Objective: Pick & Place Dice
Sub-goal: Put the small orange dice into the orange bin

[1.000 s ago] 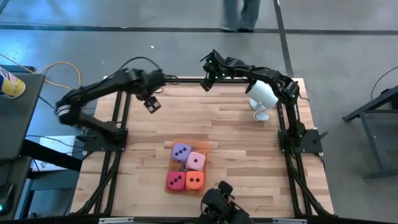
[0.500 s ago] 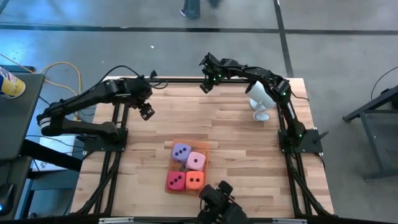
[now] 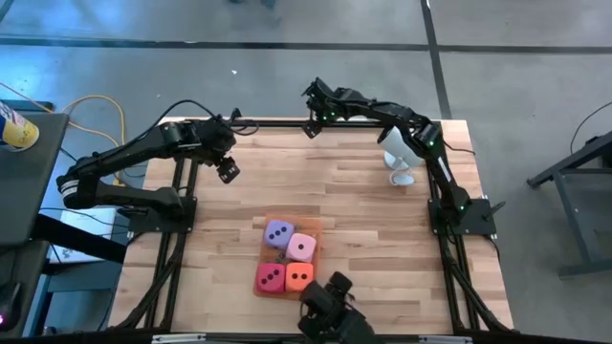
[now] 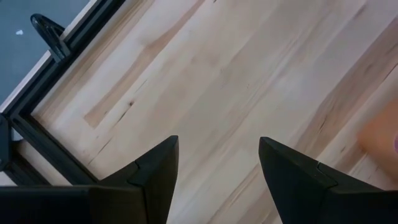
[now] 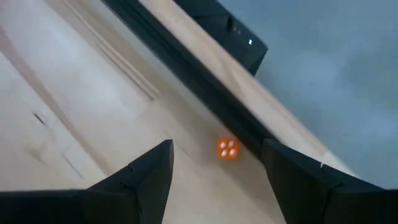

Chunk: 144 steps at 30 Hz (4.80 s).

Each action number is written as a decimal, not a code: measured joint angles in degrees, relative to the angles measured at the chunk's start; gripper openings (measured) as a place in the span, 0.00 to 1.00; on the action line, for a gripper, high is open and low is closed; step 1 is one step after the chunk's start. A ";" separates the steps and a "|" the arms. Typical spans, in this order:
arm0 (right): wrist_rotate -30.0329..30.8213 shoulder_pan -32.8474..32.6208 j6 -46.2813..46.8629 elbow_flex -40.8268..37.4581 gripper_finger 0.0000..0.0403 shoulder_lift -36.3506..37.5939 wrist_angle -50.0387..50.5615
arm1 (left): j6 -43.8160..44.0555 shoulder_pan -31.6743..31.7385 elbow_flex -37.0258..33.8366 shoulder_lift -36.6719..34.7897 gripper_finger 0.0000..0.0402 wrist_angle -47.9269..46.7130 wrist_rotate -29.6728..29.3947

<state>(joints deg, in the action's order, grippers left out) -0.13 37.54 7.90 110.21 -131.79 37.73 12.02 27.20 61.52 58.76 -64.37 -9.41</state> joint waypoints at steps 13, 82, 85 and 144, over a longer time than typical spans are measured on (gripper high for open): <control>11.08 -0.17 -12.79 -0.01 0.58 -1.11 -0.10 | -0.11 0.00 0.00 0.00 0.53 0.72 0.54; -11.58 -5.03 -16.83 3.81 0.58 3.18 23.97 | -21.54 3.47 -19.00 11.58 0.53 55.91 11.23; -13.34 -5.08 -13.42 3.81 0.58 4.56 28.85 | -25.80 6.20 -19.82 19.59 0.53 66.50 20.45; 1.72 -20.39 3.87 -55.40 0.58 59.12 -7.14 | 2.52 12.25 -4.30 51.41 0.53 87.25 10.35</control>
<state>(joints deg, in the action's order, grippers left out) 1.58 17.15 11.77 54.81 -72.66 30.59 14.54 39.45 57.21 110.17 22.88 0.94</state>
